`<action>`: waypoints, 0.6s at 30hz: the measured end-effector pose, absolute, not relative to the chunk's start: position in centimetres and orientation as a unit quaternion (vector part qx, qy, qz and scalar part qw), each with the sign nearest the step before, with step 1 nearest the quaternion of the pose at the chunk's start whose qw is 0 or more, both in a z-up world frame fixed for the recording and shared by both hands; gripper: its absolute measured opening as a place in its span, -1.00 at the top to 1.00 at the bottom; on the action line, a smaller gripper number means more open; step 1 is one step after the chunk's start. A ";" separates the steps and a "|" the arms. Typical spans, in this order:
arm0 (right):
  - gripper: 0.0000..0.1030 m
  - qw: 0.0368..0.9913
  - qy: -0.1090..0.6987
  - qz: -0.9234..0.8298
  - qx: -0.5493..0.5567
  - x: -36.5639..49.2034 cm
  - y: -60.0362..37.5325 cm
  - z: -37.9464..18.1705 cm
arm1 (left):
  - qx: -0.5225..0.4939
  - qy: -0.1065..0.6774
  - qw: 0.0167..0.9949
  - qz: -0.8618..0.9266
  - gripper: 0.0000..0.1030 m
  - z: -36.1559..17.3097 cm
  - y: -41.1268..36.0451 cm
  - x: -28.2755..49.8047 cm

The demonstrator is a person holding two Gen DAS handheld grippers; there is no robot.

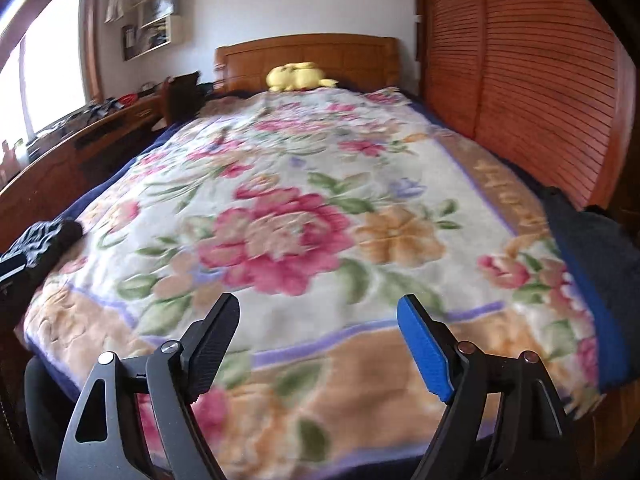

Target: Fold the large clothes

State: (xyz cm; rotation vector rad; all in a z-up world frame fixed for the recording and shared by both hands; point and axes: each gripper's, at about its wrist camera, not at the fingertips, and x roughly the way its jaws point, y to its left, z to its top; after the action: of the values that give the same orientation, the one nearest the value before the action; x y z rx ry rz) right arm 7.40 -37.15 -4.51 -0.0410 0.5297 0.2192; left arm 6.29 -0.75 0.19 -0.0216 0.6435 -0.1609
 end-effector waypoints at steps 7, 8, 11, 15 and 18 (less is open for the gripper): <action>-0.61 0.960 0.239 0.144 -0.024 7.6 -33.3 -4.3 | -0.021 0.295 0.954 -0.058 -0.25 2.3 0.4 6.1; -0.61 0.961 0.233 0.146 -0.025 7.2 -33.0 -4.3 | -0.020 0.289 0.955 -0.056 -0.25 2.7 0.5 5.9; -0.61 0.967 0.206 0.149 -0.024 5.8 -32.9 -3.4 | -0.014 0.271 0.961 -0.051 -0.25 4.1 0.4 5.5; -0.61 0.975 0.167 0.148 -0.020 4.0 -32.8 -2.0 | -0.011 0.244 0.969 -0.050 -0.25 6.1 0.2 4.4; -0.61 0.980 0.135 0.146 -0.016 2.3 -32.9 -1.3 | -0.011 0.225 0.973 -0.049 -0.26 7.2 0.1 3.5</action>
State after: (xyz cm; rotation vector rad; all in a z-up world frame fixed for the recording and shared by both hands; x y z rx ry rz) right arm 2.33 -32.90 -1.33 -0.0330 0.2717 0.2934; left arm 3.51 0.11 7.21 -0.0222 0.4531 -0.0979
